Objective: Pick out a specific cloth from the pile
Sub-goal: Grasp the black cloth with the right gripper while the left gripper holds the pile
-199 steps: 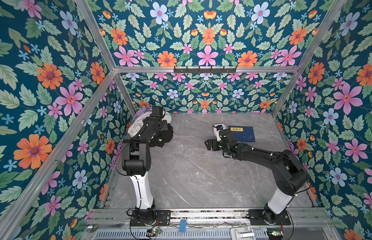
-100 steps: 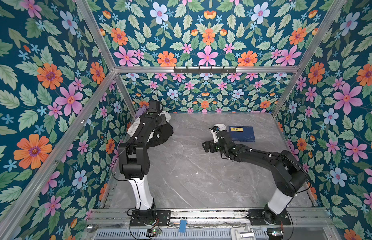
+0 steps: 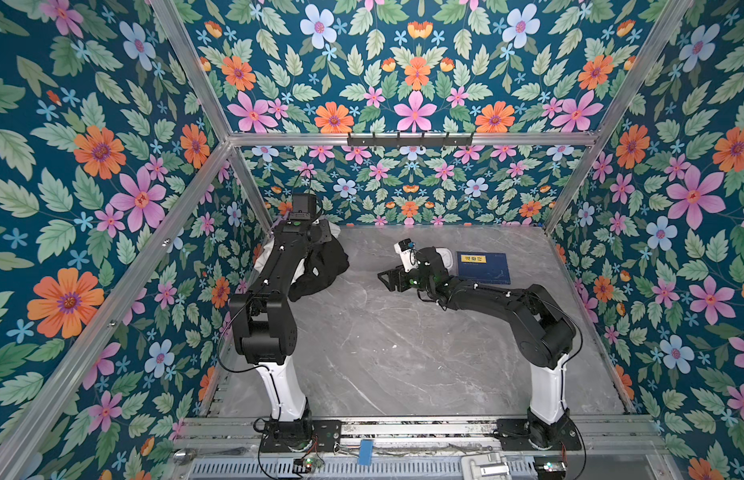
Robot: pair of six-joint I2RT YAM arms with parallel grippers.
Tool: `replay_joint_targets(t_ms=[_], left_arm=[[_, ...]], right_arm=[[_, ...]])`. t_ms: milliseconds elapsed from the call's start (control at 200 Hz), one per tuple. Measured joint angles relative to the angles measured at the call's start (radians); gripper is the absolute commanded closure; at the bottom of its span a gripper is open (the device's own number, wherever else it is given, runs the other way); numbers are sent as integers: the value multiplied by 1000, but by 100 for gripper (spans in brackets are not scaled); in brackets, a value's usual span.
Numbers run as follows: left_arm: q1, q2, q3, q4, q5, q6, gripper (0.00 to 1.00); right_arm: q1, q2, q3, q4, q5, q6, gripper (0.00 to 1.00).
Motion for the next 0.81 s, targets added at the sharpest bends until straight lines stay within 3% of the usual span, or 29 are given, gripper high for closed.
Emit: replay_joint_targets(t_ms=[315, 805], left_arm=[[0, -50, 0, -26, 36, -14, 100], [0, -113, 2, -40, 82, -38, 100]], right_arm=[[39, 251, 236, 153, -103, -66, 17], [55, 517, 626, 101, -143, -85, 8]])
